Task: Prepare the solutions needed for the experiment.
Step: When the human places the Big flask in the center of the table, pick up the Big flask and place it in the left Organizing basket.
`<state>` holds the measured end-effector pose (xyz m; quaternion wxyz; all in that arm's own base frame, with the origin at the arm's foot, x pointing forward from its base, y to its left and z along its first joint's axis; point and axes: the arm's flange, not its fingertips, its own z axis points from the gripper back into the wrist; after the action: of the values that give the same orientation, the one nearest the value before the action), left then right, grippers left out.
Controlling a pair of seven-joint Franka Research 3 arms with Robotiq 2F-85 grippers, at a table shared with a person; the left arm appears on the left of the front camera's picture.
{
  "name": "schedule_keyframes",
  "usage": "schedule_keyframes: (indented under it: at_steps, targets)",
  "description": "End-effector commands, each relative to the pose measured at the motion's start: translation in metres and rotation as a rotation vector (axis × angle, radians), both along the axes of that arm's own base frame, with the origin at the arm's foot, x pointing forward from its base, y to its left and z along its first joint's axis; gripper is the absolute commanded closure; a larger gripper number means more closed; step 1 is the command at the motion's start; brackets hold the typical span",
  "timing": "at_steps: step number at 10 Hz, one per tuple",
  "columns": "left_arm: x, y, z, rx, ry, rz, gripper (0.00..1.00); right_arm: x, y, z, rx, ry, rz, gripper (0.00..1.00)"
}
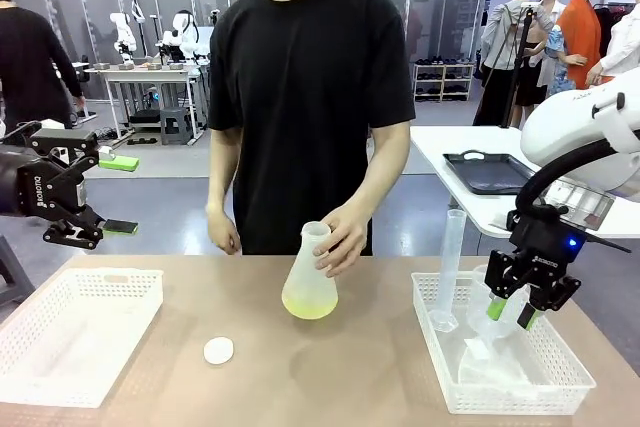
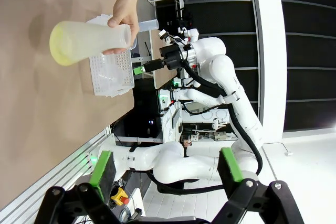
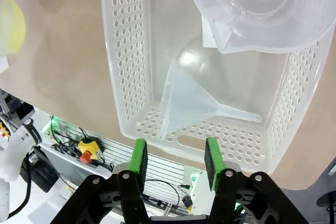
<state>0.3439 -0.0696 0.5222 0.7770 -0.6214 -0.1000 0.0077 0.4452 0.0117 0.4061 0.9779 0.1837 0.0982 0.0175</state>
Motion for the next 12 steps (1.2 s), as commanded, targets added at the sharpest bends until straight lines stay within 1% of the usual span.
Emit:
schedule_keyframes:
  at_steps: [1, 6, 7, 8, 9, 10, 11, 12]
  targets:
    - [0.0, -0.003, 0.003, -0.028, -0.003, 0.0, 0.0, -0.002, 0.0, 0.002, -0.004, -0.004, 0.002, 0.44]
    - [0.0, -0.003, 0.003, -0.028, -0.003, 0.0, 0.0, 0.0, 0.0, 0.0, 0.0, 0.0, 0.0, 0.44]
    - [0.0, -0.003, 0.003, -0.028, -0.003, 0.0, 0.0, -0.025, 0.012, 0.029, 0.03, -0.161, -0.069, 0.44]
    - [0.0, -0.003, 0.003, -0.028, -0.003, 0.0, 0.0, -0.046, 0.019, 0.049, 0.061, -0.251, -0.102, 0.44]
    - [0.0, -0.003, 0.003, -0.028, -0.003, 0.0, 0.0, -0.065, 0.024, 0.067, 0.087, -0.318, -0.118, 0.44]
    - [0.0, -0.003, 0.003, -0.028, -0.003, 0.0, 0.0, -0.079, 0.025, 0.083, 0.157, -0.405, -0.168, 0.44]
    - [0.0, -0.003, 0.003, -0.028, -0.003, 0.0, 0.0, -0.091, 0.027, 0.097, 0.314, -0.442, -0.224, 0.44]
    - [0.0, -0.003, 0.003, -0.028, -0.003, 0.0, 0.0, -0.102, 0.028, 0.104, 0.457, -0.44, -0.254, 0.44]
